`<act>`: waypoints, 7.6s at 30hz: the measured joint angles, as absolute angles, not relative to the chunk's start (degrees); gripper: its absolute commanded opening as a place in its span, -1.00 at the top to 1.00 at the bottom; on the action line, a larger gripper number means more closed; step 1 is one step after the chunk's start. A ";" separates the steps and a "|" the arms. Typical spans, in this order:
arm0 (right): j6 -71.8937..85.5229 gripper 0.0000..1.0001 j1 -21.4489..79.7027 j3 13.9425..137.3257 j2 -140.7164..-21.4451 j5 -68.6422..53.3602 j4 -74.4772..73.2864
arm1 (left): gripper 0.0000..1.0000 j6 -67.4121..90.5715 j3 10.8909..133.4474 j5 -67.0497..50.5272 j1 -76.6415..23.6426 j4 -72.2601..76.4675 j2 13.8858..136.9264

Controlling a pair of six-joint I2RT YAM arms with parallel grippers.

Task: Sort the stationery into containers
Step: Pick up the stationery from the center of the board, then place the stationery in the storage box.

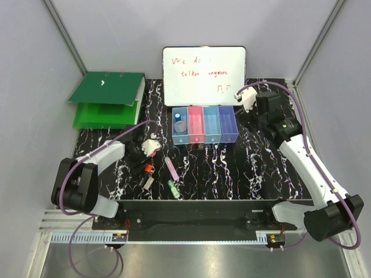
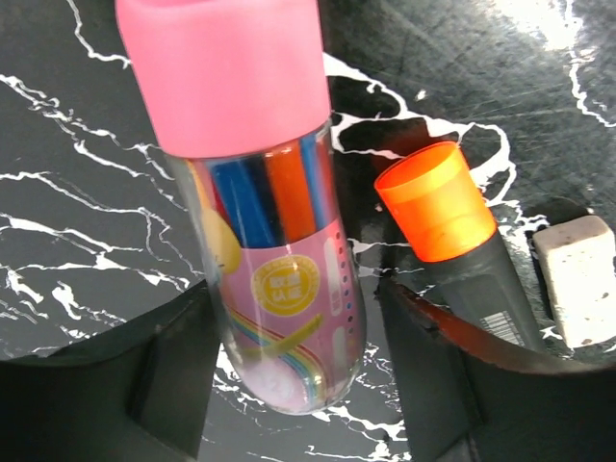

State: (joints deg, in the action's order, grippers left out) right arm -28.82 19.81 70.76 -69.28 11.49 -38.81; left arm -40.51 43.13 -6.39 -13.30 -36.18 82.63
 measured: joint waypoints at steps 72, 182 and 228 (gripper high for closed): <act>4.60 -0.76 18.65 93.86 -89.52 -53.93 -43.44 | 1.00 -41.30 80.16 -20.43 -42.54 -34.70 81.82; -34.94 1.00 16.71 139.02 -130.82 -1.13 -74.35 | -0.98 -40.45 59.46 -7.92 -40.73 -34.39 56.95; -35.92 -0.38 18.76 146.28 -137.84 1.43 -68.27 | -0.98 -40.42 59.44 -8.78 -39.20 -34.39 57.65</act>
State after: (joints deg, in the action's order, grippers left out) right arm -35.92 18.76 146.28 -137.84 1.43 -68.27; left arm -40.42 59.44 -8.78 -39.20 -34.39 57.65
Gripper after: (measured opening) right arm 0.688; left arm 0.987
